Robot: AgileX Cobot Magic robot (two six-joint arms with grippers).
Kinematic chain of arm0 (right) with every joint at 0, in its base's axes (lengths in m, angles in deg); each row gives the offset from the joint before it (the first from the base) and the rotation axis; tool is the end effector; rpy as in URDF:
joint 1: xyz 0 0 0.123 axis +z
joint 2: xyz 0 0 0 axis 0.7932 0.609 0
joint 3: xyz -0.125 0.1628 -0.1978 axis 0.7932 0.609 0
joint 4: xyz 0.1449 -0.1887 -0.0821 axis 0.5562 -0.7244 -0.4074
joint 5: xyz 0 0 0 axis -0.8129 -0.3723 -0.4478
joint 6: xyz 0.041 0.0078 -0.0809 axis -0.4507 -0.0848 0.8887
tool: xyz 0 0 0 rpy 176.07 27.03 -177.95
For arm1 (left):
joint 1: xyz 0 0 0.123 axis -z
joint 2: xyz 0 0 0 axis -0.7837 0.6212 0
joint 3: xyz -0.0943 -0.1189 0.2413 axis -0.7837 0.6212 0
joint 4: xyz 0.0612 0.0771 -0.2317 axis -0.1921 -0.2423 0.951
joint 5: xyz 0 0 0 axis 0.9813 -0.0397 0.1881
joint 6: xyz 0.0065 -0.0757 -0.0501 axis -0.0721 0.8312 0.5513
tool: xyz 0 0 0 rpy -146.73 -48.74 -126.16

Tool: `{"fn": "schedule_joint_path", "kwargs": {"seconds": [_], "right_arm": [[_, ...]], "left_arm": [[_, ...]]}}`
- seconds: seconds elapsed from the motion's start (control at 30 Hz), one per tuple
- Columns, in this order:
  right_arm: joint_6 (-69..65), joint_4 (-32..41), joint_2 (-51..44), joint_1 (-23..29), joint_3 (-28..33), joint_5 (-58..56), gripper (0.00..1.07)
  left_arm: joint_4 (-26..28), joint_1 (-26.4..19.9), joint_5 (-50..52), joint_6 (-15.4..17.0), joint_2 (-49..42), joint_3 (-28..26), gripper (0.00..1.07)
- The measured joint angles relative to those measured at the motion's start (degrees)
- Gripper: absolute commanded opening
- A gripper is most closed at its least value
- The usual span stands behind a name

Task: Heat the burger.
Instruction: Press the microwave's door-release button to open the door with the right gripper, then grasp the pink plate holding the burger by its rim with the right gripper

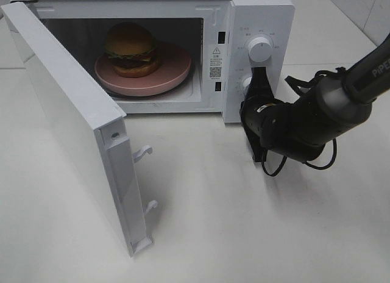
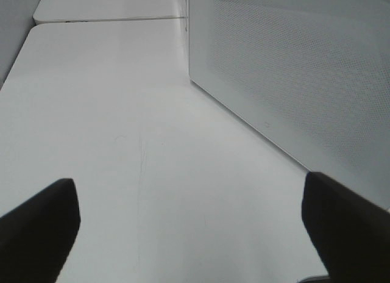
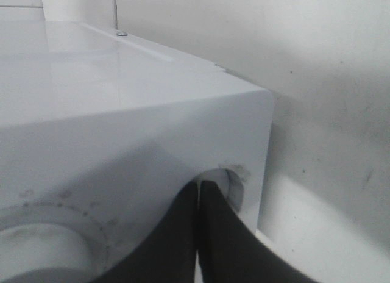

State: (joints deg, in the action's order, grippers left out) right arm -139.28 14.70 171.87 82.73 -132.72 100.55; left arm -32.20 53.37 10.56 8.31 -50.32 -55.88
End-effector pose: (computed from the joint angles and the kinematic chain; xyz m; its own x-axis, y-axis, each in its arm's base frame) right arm 0.3486 0.1524 0.0959 0.0294 0.9995 -0.0067 0.4169 -0.0061 0.9089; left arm -0.0059 -0.0070 0.2804 -0.4261 0.0428 -0.9036 0.1151 0.9933 -0.0072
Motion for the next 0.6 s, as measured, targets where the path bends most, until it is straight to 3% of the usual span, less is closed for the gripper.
{"fn": "schedule_joint_path", "kwargs": {"seconds": [0.6], "right_arm": [[12.55, -1.2, -11.0, -0.29, 7.56, -11.34, 0.0]], "left_arm": [[0.0, 0.0, 0.0, 0.0, 0.0, 0.0, 0.9]]}}
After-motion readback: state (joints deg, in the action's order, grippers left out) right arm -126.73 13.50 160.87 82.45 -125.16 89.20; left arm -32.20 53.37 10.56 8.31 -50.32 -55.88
